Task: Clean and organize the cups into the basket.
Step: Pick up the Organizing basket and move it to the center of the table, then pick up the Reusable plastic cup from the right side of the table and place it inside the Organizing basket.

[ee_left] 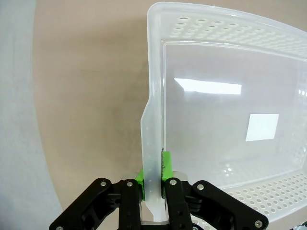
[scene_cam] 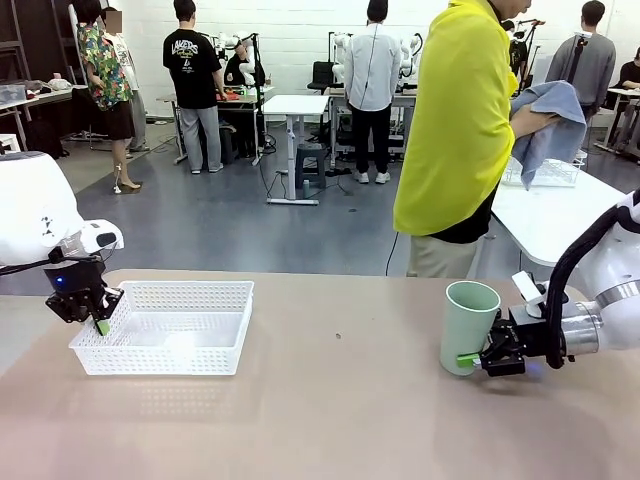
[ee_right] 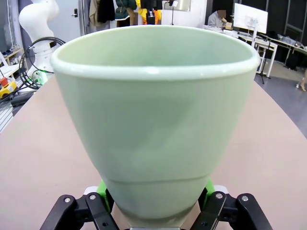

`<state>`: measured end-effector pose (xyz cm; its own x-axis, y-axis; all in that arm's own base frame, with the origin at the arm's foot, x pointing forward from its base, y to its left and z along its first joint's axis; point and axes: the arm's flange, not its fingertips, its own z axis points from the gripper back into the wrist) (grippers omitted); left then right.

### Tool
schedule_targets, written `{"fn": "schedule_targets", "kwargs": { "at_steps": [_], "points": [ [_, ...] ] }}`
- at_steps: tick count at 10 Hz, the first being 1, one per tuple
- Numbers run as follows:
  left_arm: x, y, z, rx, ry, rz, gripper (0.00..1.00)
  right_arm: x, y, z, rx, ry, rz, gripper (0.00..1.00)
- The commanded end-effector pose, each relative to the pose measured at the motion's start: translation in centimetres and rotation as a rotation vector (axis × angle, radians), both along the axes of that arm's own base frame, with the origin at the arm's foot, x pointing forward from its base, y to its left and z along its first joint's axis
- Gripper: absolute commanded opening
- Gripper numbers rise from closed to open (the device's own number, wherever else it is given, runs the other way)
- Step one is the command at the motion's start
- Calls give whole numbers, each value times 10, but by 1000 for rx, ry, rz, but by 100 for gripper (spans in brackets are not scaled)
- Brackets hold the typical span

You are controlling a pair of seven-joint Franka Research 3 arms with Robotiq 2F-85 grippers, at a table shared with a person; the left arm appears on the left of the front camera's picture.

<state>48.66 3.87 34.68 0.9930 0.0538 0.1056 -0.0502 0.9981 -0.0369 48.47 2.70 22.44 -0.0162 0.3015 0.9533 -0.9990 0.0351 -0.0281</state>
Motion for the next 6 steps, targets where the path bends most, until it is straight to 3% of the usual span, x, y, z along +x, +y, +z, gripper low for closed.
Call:
{"fn": "schedule_targets", "kwargs": {
  "at_steps": [1, 6],
  "points": [
    [3, -11, 3, 16, 13, 15, 0, -17, -4, 24, -22, -26, -48, 68],
    [23, -101, 12, 96, 27, -64, 0, -83, -28, 169, -57, -134, -214, 68]
  ]
}}
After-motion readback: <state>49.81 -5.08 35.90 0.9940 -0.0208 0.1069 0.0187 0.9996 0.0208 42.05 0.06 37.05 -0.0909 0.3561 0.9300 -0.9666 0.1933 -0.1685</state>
